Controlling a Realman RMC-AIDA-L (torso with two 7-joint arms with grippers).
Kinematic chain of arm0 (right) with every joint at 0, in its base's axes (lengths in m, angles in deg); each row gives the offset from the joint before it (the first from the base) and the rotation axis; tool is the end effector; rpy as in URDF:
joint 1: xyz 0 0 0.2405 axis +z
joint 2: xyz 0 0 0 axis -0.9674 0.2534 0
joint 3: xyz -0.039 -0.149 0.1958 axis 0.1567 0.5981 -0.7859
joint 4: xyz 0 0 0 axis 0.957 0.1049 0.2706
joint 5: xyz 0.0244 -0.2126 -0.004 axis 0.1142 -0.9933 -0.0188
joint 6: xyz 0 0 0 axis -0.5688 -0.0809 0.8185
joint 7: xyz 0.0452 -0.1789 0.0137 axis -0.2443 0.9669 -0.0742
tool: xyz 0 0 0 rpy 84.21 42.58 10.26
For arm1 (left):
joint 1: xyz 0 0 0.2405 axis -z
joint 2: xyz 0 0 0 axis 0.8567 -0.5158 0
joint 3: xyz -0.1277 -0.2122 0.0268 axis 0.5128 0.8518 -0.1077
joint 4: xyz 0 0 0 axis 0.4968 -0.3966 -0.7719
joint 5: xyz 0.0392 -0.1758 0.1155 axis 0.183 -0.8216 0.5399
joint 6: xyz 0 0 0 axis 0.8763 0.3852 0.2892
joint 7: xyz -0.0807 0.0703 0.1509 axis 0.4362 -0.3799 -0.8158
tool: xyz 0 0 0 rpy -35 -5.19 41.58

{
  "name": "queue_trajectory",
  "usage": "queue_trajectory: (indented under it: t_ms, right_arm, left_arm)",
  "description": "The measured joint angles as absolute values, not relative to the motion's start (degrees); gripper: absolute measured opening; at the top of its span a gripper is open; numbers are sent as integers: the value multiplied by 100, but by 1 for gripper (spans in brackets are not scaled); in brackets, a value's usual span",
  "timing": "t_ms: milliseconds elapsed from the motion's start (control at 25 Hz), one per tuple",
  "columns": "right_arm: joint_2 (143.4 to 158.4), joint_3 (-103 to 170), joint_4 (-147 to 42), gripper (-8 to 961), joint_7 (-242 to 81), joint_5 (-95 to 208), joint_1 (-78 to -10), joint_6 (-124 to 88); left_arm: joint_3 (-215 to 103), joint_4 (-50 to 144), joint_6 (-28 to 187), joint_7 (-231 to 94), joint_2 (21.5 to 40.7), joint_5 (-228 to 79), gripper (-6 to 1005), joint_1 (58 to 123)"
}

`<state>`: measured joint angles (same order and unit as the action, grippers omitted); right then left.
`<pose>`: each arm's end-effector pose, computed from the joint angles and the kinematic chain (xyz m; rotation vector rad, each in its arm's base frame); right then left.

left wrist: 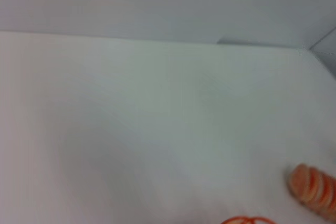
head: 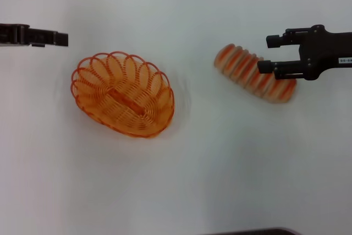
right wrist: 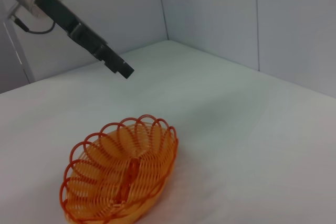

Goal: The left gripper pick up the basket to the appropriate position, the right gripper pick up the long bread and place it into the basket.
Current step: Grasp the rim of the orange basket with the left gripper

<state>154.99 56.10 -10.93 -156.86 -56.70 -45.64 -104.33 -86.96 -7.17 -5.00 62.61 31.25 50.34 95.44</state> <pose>0.2769 0.3386 0.0104 -2.7323 0.5864 0.4799 -0.2548 0.3842 0.0400 -2.4193 -1.4549 -0.2778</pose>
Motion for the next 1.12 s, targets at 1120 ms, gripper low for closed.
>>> queue_trajectory:
  t_ms: [1120]
  right_arm:
    - [15482, 5619, -1093, 718, -15763, -5705, -4434, -10438]
  left_arm:
    - [-10605, -926, -55, 6882, 3507, 6765, 785, 10332]
